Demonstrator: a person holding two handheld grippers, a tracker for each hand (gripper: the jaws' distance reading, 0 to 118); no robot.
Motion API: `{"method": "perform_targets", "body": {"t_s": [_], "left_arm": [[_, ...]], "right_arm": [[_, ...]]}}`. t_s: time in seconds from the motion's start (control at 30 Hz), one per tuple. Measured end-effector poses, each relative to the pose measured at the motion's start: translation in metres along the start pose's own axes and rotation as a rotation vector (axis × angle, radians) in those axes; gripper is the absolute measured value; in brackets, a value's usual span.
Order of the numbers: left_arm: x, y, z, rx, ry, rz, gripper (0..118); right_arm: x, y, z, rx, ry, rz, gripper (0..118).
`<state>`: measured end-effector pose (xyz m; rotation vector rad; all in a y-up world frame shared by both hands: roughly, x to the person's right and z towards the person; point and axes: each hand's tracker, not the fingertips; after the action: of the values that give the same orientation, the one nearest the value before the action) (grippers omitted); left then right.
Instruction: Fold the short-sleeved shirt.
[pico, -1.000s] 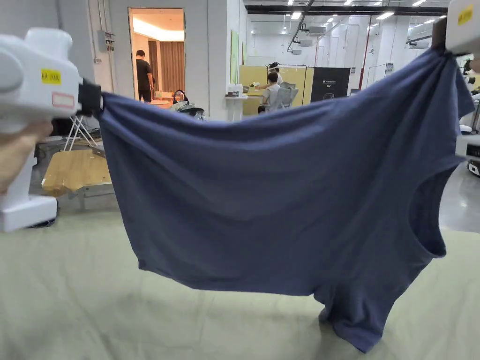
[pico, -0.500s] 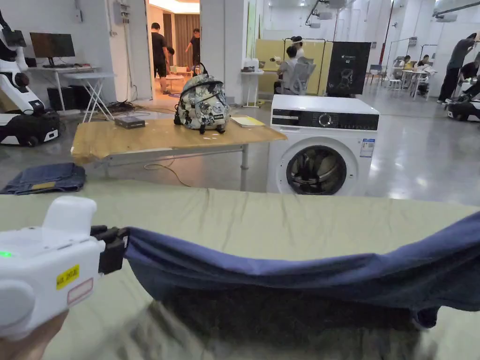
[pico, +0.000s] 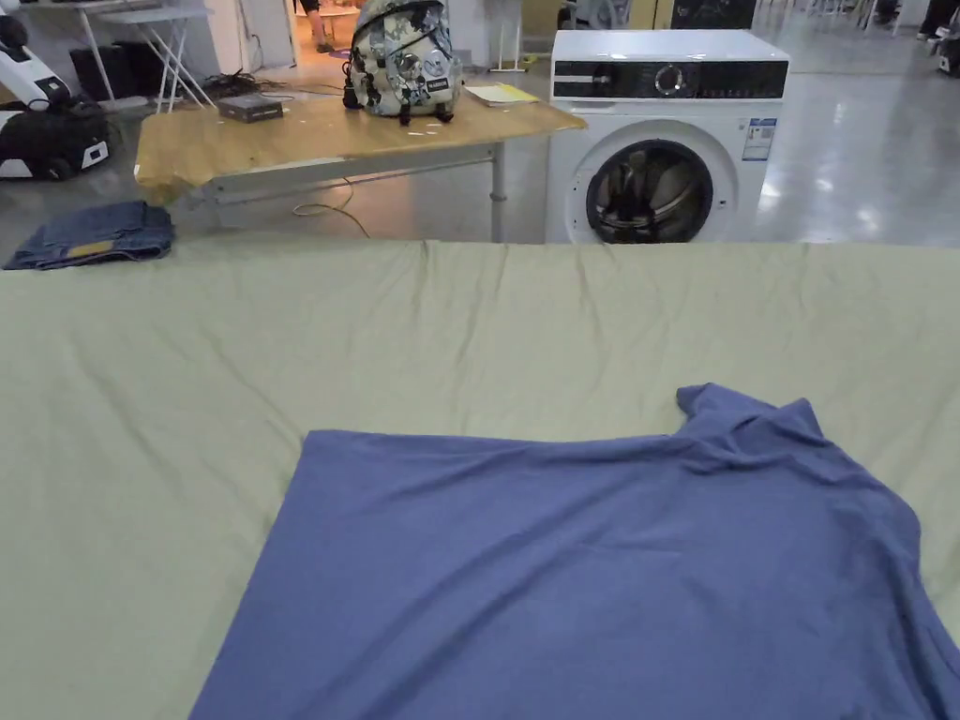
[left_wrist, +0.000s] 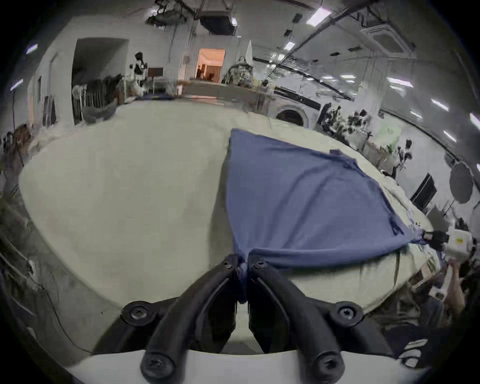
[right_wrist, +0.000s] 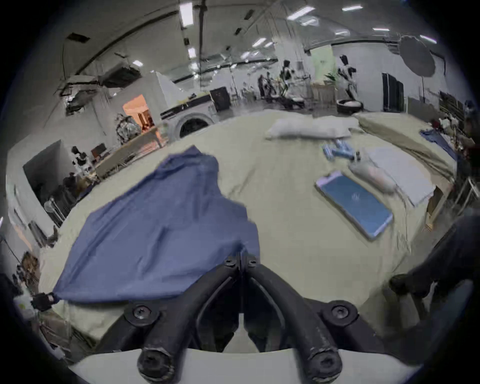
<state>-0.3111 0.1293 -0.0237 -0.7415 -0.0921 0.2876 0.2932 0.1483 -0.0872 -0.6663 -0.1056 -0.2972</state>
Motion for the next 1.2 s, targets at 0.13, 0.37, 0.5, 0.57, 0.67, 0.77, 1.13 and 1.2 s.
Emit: {"method": "perform_targets", "body": {"t_s": [0.13, 0.37, 0.5, 0.57, 0.67, 0.77, 1.13, 1.2], "left_arm": [[0.000, 0.000, 0.003, 0.103, 0.028, -0.004, 32], [0.030, 0.037, 0.047, 0.300, 0.128, -0.113, 56], [0.065, 0.059, 0.072, 0.455, 0.142, -0.210, 56], [0.083, 0.069, 0.079, 0.506, 0.127, -0.251, 56], [0.101, 0.082, 0.083, 0.525, 0.117, -0.252, 56], [0.110, 0.087, 0.085, 0.538, 0.036, -0.248, 13], [0.087, 0.072, 0.072, 0.408, 0.083, -0.198, 1], [0.072, 0.054, 0.064, 0.388, 0.082, -0.208, 19]], "right_arm": [[0.012, -0.023, -0.003, -0.059, -0.093, 0.035, 71], [0.017, -0.018, 0.037, 0.105, -0.036, 0.080, 92], [-0.016, 0.007, 0.047, 0.169, -0.002, 0.137, 92], [-0.037, 0.019, 0.050, 0.222, 0.063, 0.161, 91], [-0.068, 0.034, 0.056, 0.274, 0.182, 0.216, 54], [-0.094, 0.040, 0.055, 0.290, 0.181, 0.299, 1], [-0.109, 0.040, 0.042, 0.285, 0.232, 0.297, 0], [-0.105, 0.036, 0.040, 0.256, 0.252, 0.283, 0]]}}
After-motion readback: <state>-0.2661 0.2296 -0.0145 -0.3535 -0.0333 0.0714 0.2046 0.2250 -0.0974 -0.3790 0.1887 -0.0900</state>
